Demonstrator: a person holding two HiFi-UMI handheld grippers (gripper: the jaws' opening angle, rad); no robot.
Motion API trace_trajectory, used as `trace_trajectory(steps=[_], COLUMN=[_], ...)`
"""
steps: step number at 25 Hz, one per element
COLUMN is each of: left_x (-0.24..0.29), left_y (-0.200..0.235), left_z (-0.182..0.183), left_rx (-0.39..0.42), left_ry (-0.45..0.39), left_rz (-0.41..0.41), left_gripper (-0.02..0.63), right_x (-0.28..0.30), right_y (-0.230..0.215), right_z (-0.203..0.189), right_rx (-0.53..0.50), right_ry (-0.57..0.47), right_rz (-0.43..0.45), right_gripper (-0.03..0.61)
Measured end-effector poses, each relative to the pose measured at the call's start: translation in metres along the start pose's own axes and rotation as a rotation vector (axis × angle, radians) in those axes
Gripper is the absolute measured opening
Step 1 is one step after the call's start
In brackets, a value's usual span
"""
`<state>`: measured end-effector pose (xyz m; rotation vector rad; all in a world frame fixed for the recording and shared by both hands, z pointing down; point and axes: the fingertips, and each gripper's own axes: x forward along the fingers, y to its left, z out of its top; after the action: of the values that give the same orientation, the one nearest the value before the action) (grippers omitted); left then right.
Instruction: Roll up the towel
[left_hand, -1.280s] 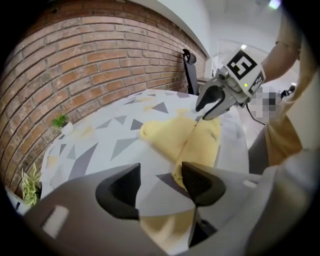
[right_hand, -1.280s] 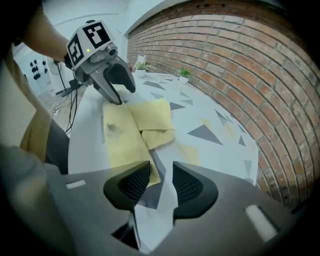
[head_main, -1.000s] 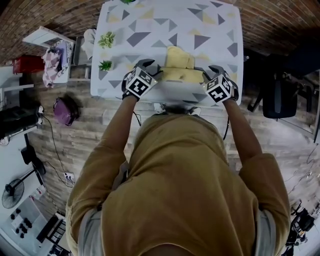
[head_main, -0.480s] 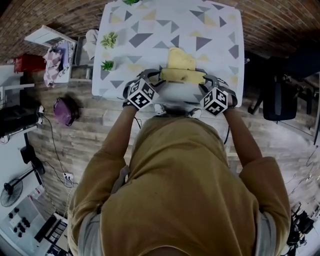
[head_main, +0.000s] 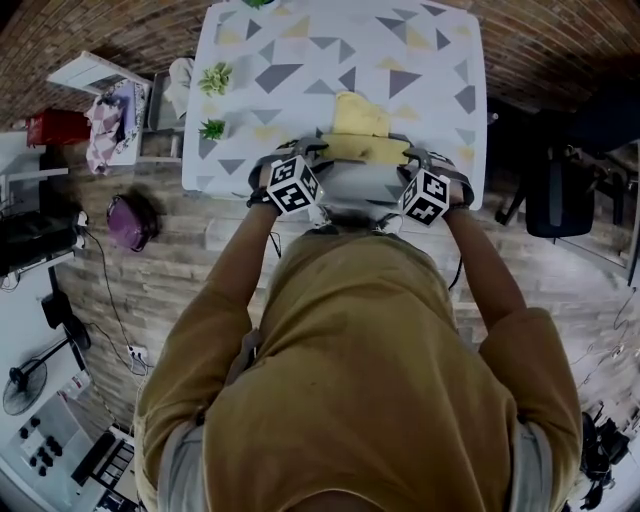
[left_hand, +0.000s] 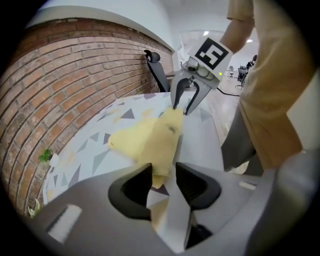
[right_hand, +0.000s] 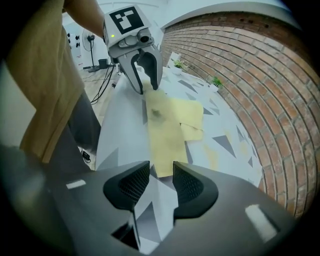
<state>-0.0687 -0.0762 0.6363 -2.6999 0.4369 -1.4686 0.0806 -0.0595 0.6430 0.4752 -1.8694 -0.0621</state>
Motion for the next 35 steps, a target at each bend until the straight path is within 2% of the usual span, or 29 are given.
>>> trace_trajectory(steps=[13, 23, 29, 35], left_x=[0.0063, 0.0085, 0.0075, 0.0066], left_y=[0.0019, 0.0029, 0.0012, 0.0025], left_z=[-0.0088, -0.0097, -0.0102, -0.0118], left_rx=[0.009, -0.013, -0.035, -0.043], left_ry=[0.04, 0.043, 0.032, 0.032], left_rz=[0.003, 0.008, 0.02, 0.029], left_gripper=[0.186, 0.174, 0.146, 0.126], right_x=[0.0005, 0.0033, 0.0026, 0.0033], right_y=[-0.0061, -0.009, -0.004, -0.0042], right_z=[-0.0032, -0.0026, -0.003, -0.0037], right_rx=[-0.038, -0.006, -0.004, 0.02], right_ry=[0.024, 0.027, 0.015, 0.005], right_rz=[-0.007, 0.029, 0.038, 0.028], right_gripper=[0.127, 0.124, 0.075, 0.071])
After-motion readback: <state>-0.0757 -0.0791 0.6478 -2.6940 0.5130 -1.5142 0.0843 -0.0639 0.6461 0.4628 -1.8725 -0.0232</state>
